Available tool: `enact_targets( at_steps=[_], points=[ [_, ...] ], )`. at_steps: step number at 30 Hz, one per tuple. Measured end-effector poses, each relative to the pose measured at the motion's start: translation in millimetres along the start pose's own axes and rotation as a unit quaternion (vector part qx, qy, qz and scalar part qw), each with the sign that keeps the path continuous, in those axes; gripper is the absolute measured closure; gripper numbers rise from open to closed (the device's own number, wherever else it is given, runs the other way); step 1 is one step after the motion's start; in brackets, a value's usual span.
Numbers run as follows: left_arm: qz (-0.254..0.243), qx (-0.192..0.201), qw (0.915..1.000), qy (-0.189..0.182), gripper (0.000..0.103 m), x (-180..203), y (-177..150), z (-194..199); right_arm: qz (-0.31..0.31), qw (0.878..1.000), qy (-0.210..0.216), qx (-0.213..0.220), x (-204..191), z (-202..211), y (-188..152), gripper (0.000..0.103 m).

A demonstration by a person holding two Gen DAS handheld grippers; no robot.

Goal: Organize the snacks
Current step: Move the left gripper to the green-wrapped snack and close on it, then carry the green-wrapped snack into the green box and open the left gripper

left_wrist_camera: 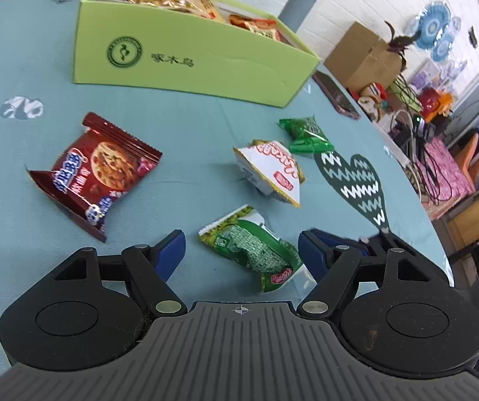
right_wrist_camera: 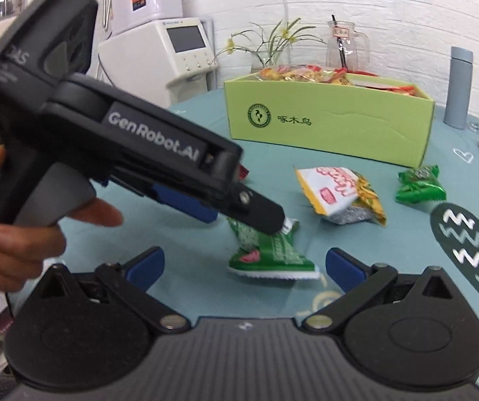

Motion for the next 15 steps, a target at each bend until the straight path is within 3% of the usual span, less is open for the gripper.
enact_targets(
  at_steps=[4,5,6,8,12,15],
  points=[
    [-0.017,0.007,0.9998,0.005,0.045,4.2,-1.2,-4.4,0.003,0.999,-0.031,-0.015,-3.5,-15.5,1.2,0.004],
    [-0.021,0.009,0.9997,0.006,0.047,5.4,-1.4,-5.0,0.003,0.999,-0.030,-0.017,-4.0,-15.8,1.1,0.017],
    [-0.028,0.010,0.9995,0.011,0.055,7.3,-2.2,-5.4,0.006,0.999,-0.028,-0.015,-5.5,-15.0,0.3,0.033],
    [-0.047,0.014,0.9987,0.013,0.073,12.7,-5.6,-5.5,0.000,1.000,-0.022,-0.017,-7.2,-13.1,0.7,0.043],
    [-0.011,0.017,0.9997,-0.013,0.088,5.3,-11.8,1.7,-0.013,1.000,-0.012,-0.024,-7.6,-11.2,3.4,0.046],
    [0.006,0.033,0.9992,-0.021,0.088,-1.3,-5.2,17.8,-0.016,1.000,0.009,-0.022,-12.0,-7.0,8.5,0.049]
  ],
)
Point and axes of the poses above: each gripper's, at about its wrist camera, not at the fingertips, and z roughly against the way its jaws point, x to its right, y to its top, the point moved 1 cm from there along -z, roughly the way its jaws point, and after that the axes turned 14 degrees about -z, right-handed, at the moved point
